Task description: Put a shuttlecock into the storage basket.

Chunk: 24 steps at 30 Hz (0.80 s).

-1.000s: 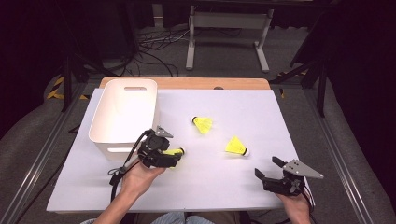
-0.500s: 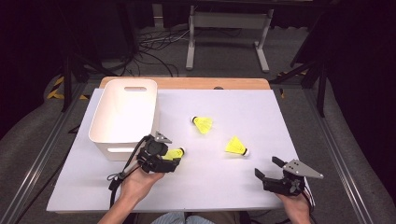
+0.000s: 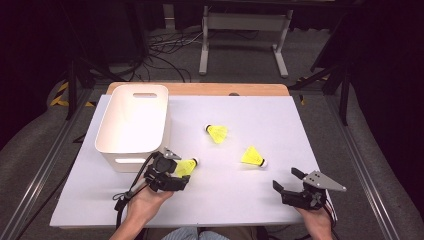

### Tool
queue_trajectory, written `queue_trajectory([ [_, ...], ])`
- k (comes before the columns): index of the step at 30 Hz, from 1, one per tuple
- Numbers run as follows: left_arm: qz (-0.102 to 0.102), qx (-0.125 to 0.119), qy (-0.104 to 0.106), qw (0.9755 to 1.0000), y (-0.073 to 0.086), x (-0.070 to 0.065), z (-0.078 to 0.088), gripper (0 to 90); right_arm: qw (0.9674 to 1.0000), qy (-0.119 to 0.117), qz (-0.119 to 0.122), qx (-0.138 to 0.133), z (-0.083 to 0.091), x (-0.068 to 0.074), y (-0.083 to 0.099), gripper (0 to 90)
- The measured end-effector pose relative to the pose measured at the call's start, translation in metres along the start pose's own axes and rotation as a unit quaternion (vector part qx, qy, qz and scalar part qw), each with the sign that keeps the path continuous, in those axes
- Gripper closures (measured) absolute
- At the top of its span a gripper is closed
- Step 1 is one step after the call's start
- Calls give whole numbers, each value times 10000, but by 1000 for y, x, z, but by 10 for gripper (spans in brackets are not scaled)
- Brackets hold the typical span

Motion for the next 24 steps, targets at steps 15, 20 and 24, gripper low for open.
queue_trajectory([
  [15, -10, 213, -2, 9998, -2, -2, -19, 426, 10000, -7, 4, 0, 0, 0, 0, 144],
  [20, 6, 260, -32, 9997, -5, -2, -26, 442, 10000, -11, 3, -4, 0, 0, 0, 144],
  [24, 26, 310, -26, 9995, -6, -1, -31, 467, 10000, -10, -6, -1, 0, 0, 0, 144],
])
Point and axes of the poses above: each handheld gripper's, and its own axes: z roughly backward along the jaws, y roughly out of its underside, x roughly to its left, the point moved 9 cm from there along -z, roughly forward along the jaws, and after that the axes turned 3 degrees about x, right-handed, at the moved point
